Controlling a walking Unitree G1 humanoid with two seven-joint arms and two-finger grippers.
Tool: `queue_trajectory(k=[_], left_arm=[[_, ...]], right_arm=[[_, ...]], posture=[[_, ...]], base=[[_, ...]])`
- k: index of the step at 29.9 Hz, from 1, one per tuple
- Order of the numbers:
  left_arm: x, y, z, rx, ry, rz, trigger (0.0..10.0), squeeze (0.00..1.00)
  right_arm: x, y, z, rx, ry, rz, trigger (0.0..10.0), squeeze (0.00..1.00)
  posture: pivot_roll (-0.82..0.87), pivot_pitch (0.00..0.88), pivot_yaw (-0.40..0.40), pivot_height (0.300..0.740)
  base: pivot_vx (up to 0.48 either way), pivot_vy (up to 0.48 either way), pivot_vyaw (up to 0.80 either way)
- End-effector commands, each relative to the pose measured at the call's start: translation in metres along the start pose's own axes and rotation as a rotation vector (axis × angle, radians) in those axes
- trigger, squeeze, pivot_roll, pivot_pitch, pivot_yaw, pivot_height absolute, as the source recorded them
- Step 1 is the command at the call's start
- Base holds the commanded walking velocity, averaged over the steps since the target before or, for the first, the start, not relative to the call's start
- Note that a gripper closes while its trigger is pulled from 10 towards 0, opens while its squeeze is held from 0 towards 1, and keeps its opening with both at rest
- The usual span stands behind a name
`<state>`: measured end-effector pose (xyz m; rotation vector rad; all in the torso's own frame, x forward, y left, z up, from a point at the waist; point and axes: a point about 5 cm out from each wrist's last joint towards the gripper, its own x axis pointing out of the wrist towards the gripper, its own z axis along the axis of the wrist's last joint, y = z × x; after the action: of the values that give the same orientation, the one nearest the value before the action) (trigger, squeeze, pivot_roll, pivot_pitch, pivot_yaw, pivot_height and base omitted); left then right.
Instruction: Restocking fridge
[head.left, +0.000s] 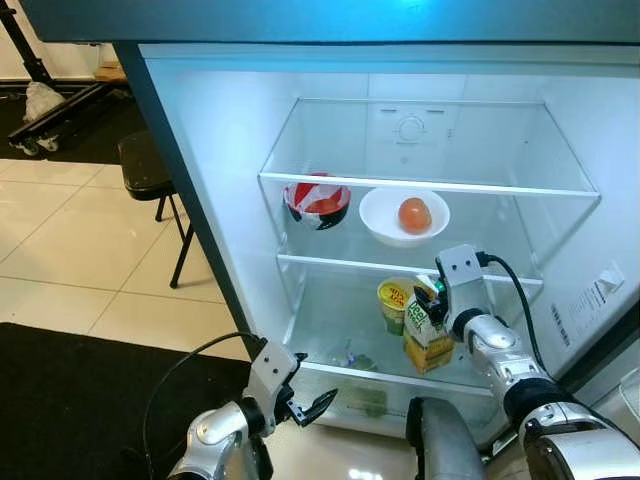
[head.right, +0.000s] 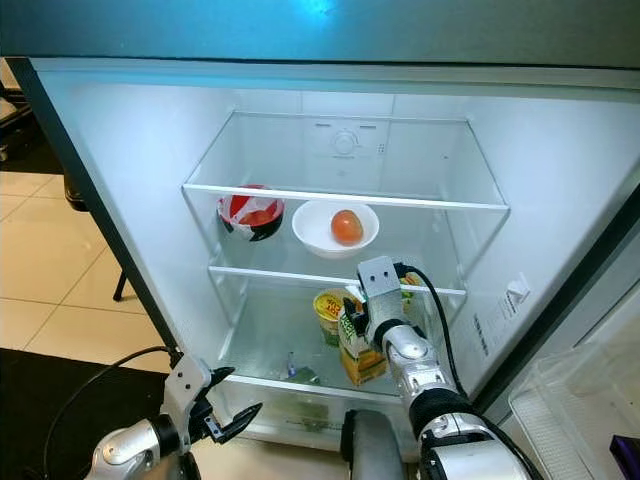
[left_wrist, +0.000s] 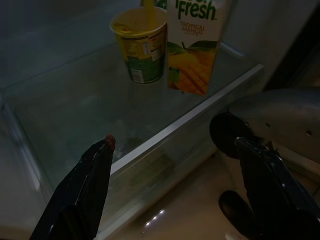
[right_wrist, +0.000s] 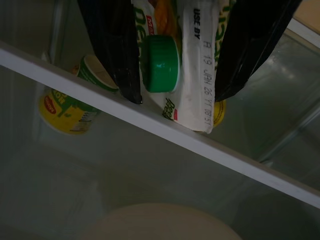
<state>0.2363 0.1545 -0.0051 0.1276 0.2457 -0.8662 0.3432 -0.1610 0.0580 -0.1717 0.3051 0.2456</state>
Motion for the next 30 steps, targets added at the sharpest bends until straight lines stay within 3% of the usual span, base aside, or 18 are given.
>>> queue_trajectory(k=[1, 5, 16, 22, 30], left_arm=[[-0.005, 0.002, -0.003, 0.000, 0.017, 0.003, 10.0, 0.00], [-0.004, 0.001, -0.002, -0.001, 0.014, -0.002, 10.0, 0.00], [-0.004, 0.000, -0.002, -0.006, 0.013, -0.012, 10.0, 0.00], [-0.003, -0.001, -0.002, -0.008, 0.013, -0.019, 10.0, 0.00], [-0.002, -0.004, -0.003, -0.012, 0.014, -0.026, 10.0, 0.00]], right_arm=[[0.003, -0.011, 0.021, -0.052, -0.066, -0.036, 10.0, 0.00], [0.002, -0.018, 0.018, -0.104, -0.020, -0.065, 10.0, 0.00], [0.002, -0.021, 0.032, -0.018, -0.068, 0.061, 10.0, 0.00], [0.001, -0.012, 0.037, -0.010, -0.077, 0.198, 10.0, 0.00], [-0.009, 0.001, 0.043, 0.072, -0.152, 0.427, 10.0, 0.00]], posture=[[-0.07, 0.000, -0.016, 0.485], [-0.07, 0.000, -0.018, 0.485], [-0.07, 0.000, -0.021, 0.485], [-0.07, 0.000, -0.023, 0.485], [-0.08, 0.000, -0.023, 0.485]], base=[[0.000, 0.000, 0.00], [0.000, 0.000, 0.00], [0.000, 0.000, 0.00], [0.000, 0.000, 0.00], [0.000, 0.000, 0.00]])
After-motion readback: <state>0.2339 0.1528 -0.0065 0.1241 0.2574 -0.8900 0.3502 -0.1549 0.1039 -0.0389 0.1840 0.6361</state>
